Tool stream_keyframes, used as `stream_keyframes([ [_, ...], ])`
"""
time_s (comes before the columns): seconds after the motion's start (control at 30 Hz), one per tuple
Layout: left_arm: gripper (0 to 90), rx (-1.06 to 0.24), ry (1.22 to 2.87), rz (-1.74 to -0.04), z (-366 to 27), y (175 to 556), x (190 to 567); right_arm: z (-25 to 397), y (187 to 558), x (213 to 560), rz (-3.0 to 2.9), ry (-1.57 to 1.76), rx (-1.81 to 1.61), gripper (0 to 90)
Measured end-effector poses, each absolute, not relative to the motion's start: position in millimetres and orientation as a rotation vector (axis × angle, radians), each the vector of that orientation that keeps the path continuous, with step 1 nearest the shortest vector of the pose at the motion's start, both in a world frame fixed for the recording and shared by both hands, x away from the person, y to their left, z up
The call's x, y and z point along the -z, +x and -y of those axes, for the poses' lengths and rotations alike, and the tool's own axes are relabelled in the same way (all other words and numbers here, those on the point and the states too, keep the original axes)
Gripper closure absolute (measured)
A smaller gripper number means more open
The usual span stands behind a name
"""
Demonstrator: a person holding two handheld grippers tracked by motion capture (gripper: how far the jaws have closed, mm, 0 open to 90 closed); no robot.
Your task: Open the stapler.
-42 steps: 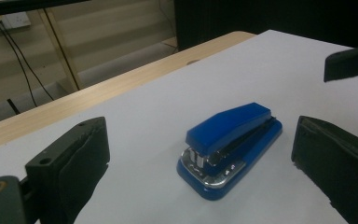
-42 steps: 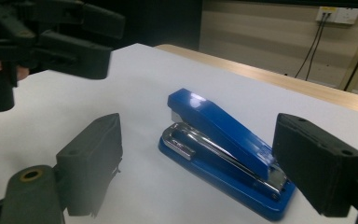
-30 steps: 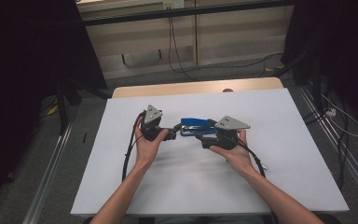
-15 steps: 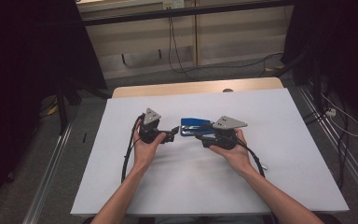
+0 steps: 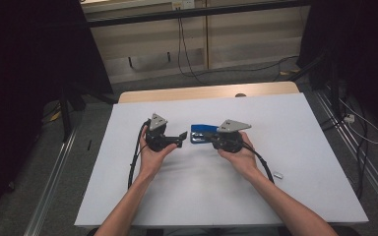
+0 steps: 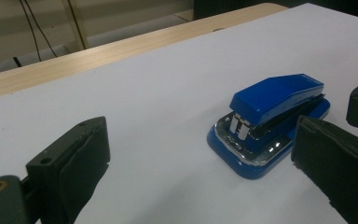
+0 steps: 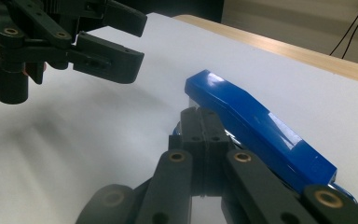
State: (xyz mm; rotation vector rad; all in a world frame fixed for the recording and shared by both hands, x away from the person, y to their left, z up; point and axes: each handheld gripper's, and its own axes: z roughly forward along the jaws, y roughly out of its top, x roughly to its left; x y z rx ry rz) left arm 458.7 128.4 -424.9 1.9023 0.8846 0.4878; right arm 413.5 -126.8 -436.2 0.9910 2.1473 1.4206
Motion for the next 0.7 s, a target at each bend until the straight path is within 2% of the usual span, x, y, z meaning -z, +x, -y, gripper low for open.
stream_keyframes([
  [0.17, 5.2, -0.463, 1.934, -0.862, -125.4, 459.8, 429.7, 122.6, 419.4, 438.1, -2.195, 0.994, -1.371, 90.0],
  [0.3, 11.0, -0.465, 1.942, -0.857, -124.9, 459.2, 429.0, 121.6, 423.7, 441.9, -2.2, 1.015, -1.365, 90.0],
  [0.33, 16.9, -0.466, 1.946, -0.851, -125.2, 458.9, 428.4, 120.8, 425.7, 443.6, -2.207, 1.016, -1.352, 90.0],
  [0.37, 18.4, -0.472, 1.941, -0.847, -125.3, 458.6, 427.8, 120.3, 426.6, 444.3, -2.209, 1.019, -1.346, 90.0],
  [0.47, 30.6, -0.452, 1.953, -0.829, -125.4, 458.5, 427.9, 120.2, 429.8, 445.0, -2.221, 1.035, -1.319, 90.0],
  [0.53, 32.3, -0.447, 1.97, -0.819, -123.5, 458.1, 428.9, 120.3, 430.7, 445.4, -2.226, 1.04, -1.314, 90.0],
  [0.6, 40.3, -0.441, 1.976, -0.81, -121.1, 457.4, 429.5, 120.6, 431.2, 447.8, -2.243, 1.044, -1.29, 90.0],
  [0.7, 43.8, -0.433, 1.982, -0.802, -118.5, 456.6, 430.3, 120.8, 430.9, 448.8, -2.244, 1.057, -1.282, 90.0],
])
